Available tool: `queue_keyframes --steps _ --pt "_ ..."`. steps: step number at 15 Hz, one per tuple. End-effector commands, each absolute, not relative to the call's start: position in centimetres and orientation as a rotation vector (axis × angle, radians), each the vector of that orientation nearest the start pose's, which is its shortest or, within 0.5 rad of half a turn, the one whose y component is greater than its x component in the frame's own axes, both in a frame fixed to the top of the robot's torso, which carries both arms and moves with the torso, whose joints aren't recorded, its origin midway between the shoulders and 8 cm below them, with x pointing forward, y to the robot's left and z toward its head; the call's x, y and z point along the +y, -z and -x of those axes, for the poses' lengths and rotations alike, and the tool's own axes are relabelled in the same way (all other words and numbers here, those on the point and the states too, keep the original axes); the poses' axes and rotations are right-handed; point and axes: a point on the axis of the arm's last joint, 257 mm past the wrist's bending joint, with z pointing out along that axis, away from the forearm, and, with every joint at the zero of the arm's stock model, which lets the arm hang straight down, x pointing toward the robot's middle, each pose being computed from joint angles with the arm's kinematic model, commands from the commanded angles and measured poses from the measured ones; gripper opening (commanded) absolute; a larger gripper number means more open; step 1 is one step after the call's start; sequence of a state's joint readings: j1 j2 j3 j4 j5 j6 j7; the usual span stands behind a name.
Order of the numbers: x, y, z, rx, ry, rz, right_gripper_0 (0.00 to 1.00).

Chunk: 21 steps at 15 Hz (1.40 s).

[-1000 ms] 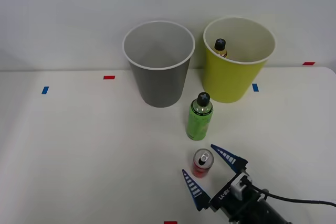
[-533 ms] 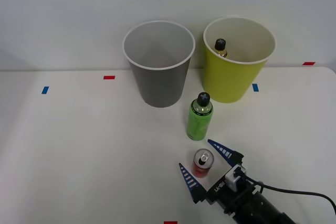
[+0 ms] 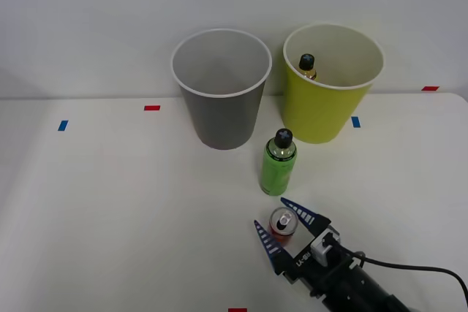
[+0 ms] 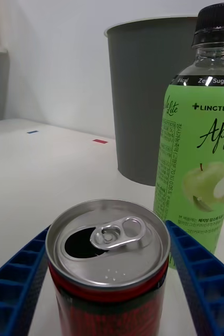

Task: Put cans in the gray bin, plastic bottles in the light green bin

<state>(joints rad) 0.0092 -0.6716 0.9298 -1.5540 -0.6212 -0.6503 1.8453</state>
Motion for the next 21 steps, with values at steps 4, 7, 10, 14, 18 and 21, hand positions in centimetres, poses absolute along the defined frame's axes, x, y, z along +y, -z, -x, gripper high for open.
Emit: queue_keyframes --steps 4,7,10,14,18,21 --pt "-7.3 28.3 -36.6 1.374 -0.464 0.573 0.05" --pt "-7.3 28.2 -36.7 1.372 -0.462 0.560 0.05" --pt "-7.1 27.8 -36.5 1.357 -0.456 0.548 0.04" --pt "-8.1 26.9 -35.4 1.308 -0.452 0.549 0.01" --pt "-10.0 23.8 -32.4 1.288 -0.499 0.466 0.00" --pt "-11.6 21.7 -31.0 1.287 -0.501 0.385 0.00"
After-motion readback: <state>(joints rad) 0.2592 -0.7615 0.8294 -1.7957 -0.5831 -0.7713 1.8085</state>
